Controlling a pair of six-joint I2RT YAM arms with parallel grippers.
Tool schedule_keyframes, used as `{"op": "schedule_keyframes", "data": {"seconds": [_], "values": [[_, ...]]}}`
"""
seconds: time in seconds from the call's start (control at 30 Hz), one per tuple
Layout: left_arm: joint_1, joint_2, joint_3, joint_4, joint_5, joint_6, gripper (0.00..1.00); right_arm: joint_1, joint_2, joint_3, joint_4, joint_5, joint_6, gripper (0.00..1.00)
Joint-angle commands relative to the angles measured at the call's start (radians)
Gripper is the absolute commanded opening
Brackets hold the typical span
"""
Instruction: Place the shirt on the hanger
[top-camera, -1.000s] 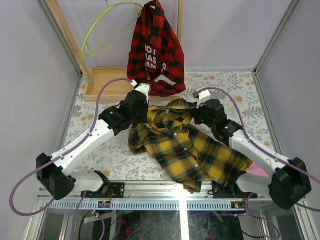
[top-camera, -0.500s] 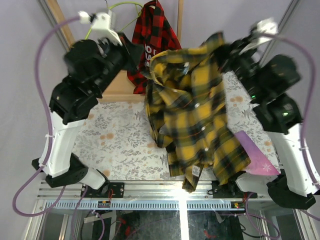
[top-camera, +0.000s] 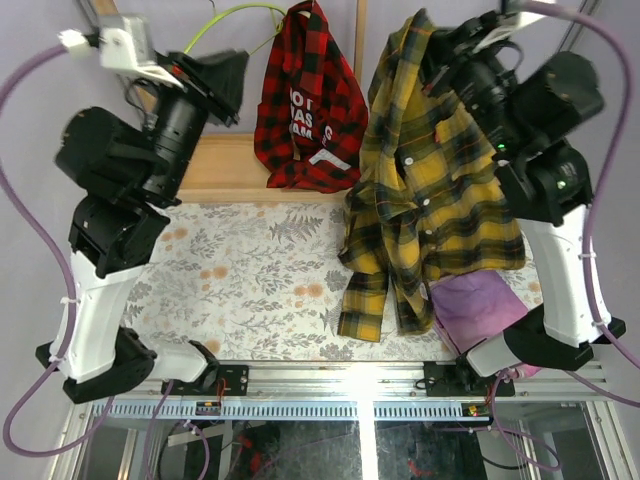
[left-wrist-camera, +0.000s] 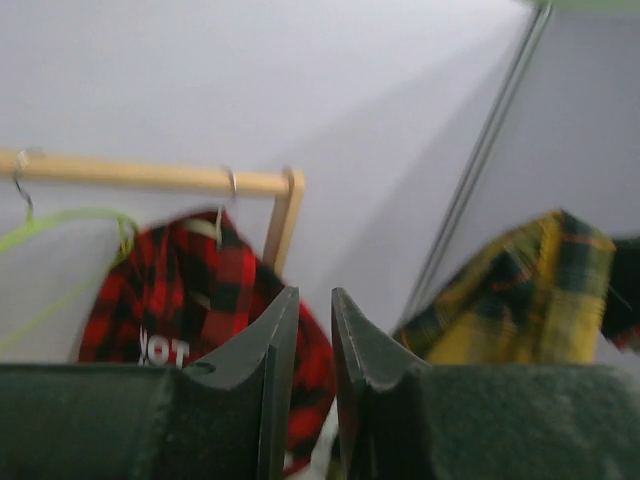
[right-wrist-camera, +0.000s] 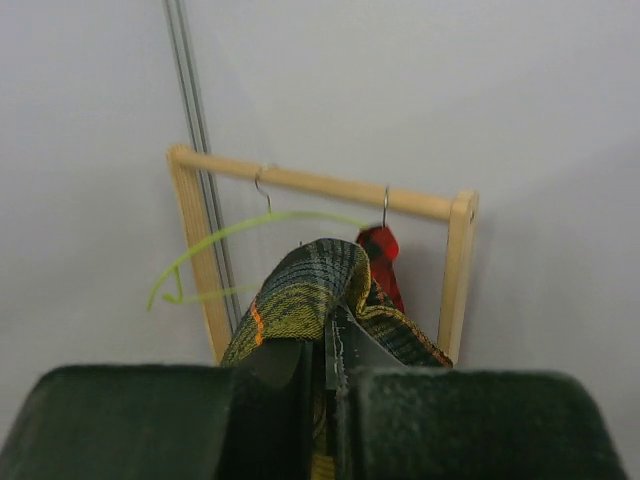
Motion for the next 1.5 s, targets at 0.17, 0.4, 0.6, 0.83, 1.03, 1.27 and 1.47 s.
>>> {"op": "schedule_keyframes", "data": {"seconds": [0.17,0.4,0.6,0.83,1.03,1.27,1.47], "values": [[0.004,-0.22,-0.582,0.055,0.125,-0.127,0.4,0.005,0.064,-0.017,-0.206,0.188,0.019,0.0],[-0.103,-0.23,-0.796,0.09,0.01,-0.186,0.63,0.006,0.146,-0.092,-0.36,0.261,0.095,0.0],[-0.332,-0.145,-0.842,0.143,-0.275,-0.158,0.71,0.006,0.079,-0.322,-0.291,0.225,0.148,0.0],[-0.446,-0.016,-0.887,0.227,-0.595,-0.214,0.71,0.006,0.026,-0.395,-0.276,0.209,0.147,0.0],[-0.446,0.04,-0.948,0.308,-0.648,-0.299,0.71,0.007,-0.028,-0.446,-0.252,0.18,0.169,0.0],[-0.451,0.096,-0.954,0.382,-0.648,-0.352,0.72,0.006,-0.063,-0.494,-0.228,0.13,0.195,0.0],[-0.508,0.019,-1.059,0.497,-0.709,-0.342,0.69,0.007,-0.068,-0.542,-0.226,0.14,0.19,0.0]]}}
